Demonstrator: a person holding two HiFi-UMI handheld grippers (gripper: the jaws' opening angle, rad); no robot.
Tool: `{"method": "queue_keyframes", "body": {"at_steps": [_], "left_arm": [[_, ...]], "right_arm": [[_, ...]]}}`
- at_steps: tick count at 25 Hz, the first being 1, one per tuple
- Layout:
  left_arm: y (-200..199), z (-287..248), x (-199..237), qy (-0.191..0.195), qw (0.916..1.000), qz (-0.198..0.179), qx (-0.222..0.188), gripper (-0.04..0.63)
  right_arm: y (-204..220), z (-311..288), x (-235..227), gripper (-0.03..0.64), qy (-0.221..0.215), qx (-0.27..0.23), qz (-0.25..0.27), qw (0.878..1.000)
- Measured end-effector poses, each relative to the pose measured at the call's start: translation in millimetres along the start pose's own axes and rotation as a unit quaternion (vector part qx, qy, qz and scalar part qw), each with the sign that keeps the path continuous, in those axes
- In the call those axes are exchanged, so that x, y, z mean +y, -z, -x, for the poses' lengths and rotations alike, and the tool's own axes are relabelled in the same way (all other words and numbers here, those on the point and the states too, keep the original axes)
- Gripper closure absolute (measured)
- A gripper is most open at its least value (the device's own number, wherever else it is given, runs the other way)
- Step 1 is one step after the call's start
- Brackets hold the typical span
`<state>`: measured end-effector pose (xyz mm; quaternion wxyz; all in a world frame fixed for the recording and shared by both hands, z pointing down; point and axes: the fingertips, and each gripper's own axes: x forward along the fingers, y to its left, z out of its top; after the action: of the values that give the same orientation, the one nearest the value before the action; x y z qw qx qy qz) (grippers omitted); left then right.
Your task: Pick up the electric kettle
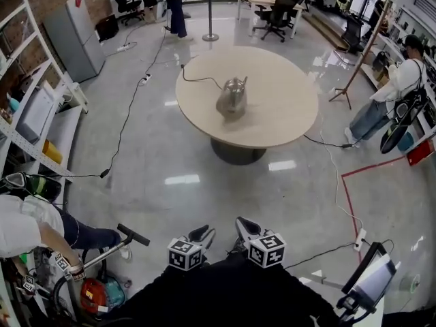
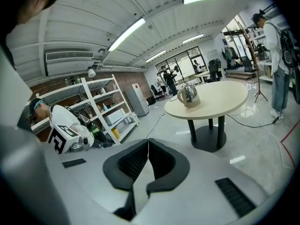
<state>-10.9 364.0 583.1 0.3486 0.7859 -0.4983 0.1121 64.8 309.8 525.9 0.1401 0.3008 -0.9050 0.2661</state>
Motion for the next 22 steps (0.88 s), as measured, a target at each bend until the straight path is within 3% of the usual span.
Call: {"method": "queue_keyframes", "body": {"at_steps": [11,22], "left_arm": [[-67.7,-90.8,-28.5,-0.025,0.9992,-0.024,0.020,0.477],[-93.8,-144.5,-21.8,-0.019,0.9990,-0.020,0.036,0.477]], "right_arm": [[-60.3,-6.8,-103.9,0.601,-0.027,-0.012,-0.036,0.999],[-71.6,-25.3,-162.2,0.601,-0.010,-0.002,-0.064,0.998]]}}
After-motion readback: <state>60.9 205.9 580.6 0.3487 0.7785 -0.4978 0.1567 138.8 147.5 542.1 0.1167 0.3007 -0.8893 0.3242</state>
